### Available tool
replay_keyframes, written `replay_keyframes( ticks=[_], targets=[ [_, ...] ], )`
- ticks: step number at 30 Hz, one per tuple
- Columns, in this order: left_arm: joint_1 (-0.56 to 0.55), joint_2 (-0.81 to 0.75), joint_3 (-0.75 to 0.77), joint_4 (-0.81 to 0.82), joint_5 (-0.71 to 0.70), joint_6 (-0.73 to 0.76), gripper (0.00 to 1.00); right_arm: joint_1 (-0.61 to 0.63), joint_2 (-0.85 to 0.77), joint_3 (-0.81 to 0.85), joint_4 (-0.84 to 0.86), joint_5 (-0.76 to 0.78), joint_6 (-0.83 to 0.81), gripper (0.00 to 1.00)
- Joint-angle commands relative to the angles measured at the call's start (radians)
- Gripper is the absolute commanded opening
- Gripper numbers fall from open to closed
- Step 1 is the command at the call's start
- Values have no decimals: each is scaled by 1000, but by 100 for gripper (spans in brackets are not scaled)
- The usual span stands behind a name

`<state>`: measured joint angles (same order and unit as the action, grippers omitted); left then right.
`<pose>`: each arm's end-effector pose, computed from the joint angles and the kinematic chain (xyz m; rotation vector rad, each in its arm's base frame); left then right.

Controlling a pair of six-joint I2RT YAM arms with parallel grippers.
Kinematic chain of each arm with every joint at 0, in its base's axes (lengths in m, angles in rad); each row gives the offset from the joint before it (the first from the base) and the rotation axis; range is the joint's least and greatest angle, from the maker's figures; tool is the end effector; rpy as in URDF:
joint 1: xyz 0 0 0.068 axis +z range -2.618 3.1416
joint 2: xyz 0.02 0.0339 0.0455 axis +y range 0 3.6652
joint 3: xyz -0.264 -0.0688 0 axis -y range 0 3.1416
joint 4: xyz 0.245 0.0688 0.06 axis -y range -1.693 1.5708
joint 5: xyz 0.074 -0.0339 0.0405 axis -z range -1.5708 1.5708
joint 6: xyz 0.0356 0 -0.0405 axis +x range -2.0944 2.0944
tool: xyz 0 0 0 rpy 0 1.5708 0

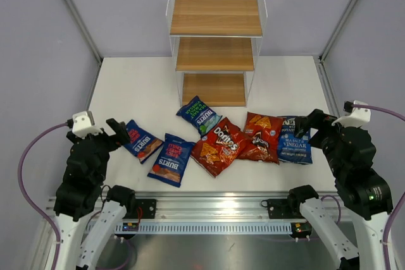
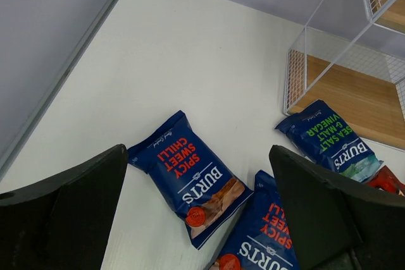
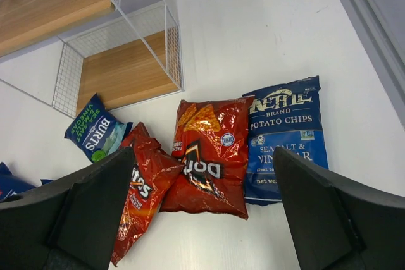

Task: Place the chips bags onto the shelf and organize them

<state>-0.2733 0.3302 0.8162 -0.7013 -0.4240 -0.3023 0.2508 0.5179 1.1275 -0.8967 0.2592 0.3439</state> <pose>0.0645 -0.0029 0.3438 -0.3268 1.7364 -0.0385 0.0615 0.0063 0.4030 0.2651 1.8325 0.1739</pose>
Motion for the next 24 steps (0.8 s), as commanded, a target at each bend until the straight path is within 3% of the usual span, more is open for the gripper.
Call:
replay_keyframes(
  ticks=[1, 8, 10, 13, 15, 18, 24],
  targets=[
    [6, 10, 20, 37, -16, -29, 99, 7, 1, 11, 19, 37, 9, 99],
    [6, 0, 31, 11, -81, -78, 99, 7, -39, -40, 65, 28, 127, 99],
    [6, -5, 37, 8, -84, -98, 99, 5, -77, -92, 154, -127, 106, 99],
    [6, -11, 51, -1, -52, -138, 99, 7, -121, -221, 382, -435, 222, 99],
    [6, -2, 51, -6, 14, -193, 99, 5, -49, -271, 502, -657, 302, 99],
    [6, 13, -6, 16, 122, -320, 99, 7, 51, -287, 567, -785, 334, 99],
    [6, 122, -175, 6, 183, -676, 99, 7, 33, -275, 567, -729, 276, 100]
  ],
)
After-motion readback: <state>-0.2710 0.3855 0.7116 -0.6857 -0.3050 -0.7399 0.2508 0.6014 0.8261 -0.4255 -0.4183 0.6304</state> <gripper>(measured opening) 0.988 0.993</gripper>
